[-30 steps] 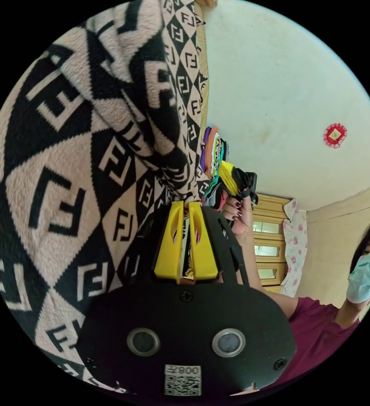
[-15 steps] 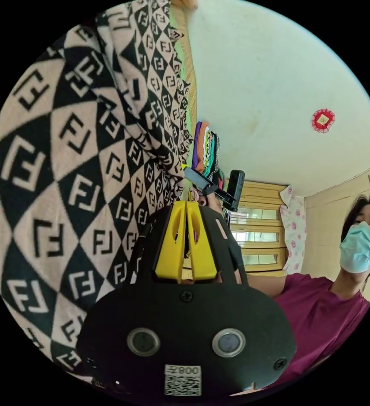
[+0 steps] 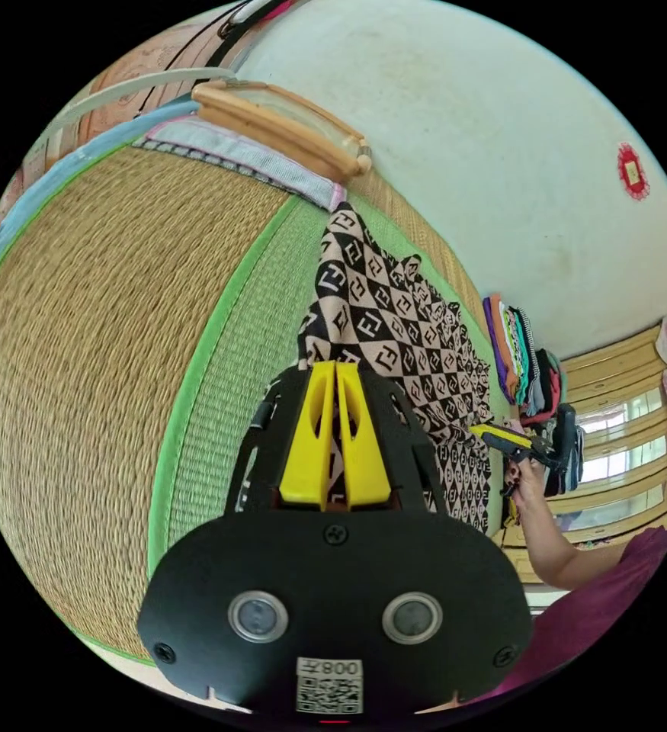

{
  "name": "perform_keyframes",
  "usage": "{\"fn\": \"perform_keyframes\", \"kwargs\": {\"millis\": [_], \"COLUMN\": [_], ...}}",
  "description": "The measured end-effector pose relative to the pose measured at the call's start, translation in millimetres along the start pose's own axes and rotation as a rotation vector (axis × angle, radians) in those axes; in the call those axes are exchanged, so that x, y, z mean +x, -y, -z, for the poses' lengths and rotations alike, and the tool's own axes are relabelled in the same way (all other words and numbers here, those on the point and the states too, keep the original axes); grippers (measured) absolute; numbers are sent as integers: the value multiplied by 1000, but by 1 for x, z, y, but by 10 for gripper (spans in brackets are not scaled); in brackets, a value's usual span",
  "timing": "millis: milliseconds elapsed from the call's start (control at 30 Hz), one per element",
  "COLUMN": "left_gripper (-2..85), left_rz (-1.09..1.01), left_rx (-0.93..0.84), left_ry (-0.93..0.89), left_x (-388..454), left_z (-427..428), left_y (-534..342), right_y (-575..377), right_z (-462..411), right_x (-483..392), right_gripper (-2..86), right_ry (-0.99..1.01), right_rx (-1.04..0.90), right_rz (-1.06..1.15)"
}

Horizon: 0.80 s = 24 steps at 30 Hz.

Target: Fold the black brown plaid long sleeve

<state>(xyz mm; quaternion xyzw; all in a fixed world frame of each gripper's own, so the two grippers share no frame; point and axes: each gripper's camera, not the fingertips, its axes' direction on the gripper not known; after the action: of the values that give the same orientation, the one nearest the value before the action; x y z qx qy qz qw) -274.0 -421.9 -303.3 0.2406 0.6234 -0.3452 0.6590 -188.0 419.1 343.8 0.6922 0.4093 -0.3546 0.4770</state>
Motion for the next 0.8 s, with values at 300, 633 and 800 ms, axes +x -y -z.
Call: {"fn": "perform_keyframes", "kwargs": {"millis": [300, 633, 800], "left_gripper": [1, 0, 0], "left_rz": [-56, -108, -110], "left_rx": [38, 47, 41], "left_ry": [22, 10, -5], "left_x": [12, 16, 17], "left_z": [22, 30, 36], "left_y": [-10, -12, -8], "right_y": [74, 292, 327], "right_z": [87, 28, -21], "right_x": [-62, -193, -224], "right_gripper": [0, 0, 1], "right_ry": [58, 59, -82], "right_rx": [228, 190, 84], "right_rz": [117, 304, 359]}}
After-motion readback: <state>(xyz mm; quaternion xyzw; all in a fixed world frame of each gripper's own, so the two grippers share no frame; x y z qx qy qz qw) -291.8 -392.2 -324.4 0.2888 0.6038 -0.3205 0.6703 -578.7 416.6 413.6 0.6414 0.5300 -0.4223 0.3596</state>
